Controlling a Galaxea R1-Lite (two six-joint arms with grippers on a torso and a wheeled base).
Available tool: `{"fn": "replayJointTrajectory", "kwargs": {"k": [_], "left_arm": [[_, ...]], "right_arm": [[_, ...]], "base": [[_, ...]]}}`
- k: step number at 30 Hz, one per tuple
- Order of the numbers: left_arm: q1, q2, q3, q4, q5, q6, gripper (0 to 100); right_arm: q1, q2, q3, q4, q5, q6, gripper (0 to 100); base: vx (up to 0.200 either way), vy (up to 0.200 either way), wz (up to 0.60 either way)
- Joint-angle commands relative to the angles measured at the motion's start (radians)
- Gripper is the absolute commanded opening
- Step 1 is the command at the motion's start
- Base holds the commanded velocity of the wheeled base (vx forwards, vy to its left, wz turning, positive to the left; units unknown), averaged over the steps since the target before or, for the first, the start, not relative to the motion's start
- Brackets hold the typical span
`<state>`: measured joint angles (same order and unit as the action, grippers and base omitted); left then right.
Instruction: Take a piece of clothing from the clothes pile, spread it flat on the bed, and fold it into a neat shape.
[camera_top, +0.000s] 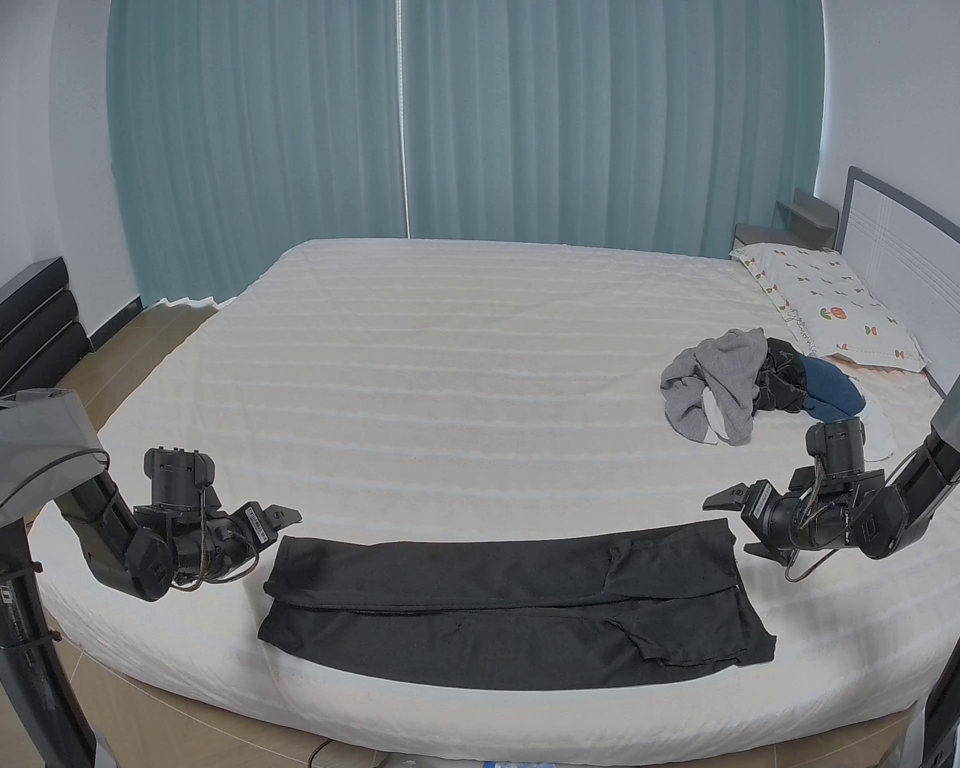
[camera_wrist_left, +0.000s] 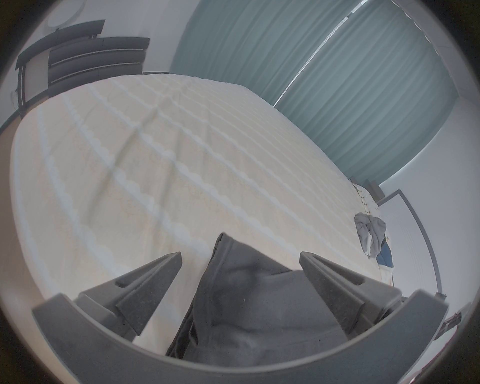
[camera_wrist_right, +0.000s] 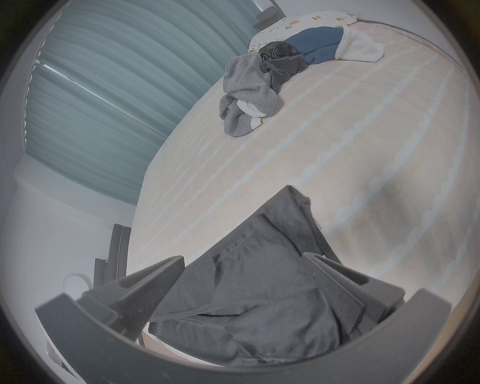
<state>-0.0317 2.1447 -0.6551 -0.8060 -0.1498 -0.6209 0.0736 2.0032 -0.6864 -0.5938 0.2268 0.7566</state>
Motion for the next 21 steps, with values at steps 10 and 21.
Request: {"fn": "replayJointTrajectory", "kwargs": {"k": [10, 21], "left_arm": [[-0.007, 0.212, -0.159, -0.015, -0.004, -0.007, 0], [0.001, 0.218, -0.19, -0.025, 0.076, -0.092, 0]], "right_arm": [[-0.029, 0.17, -0.188, 0.0, 0.011, 0.041, 100], [-0.031, 0.218, -0.208, -0.001, 0.003, 0.047, 100]], "base": [[0.0, 0.0, 0.0], [0.0, 0.0, 0.0]]}}
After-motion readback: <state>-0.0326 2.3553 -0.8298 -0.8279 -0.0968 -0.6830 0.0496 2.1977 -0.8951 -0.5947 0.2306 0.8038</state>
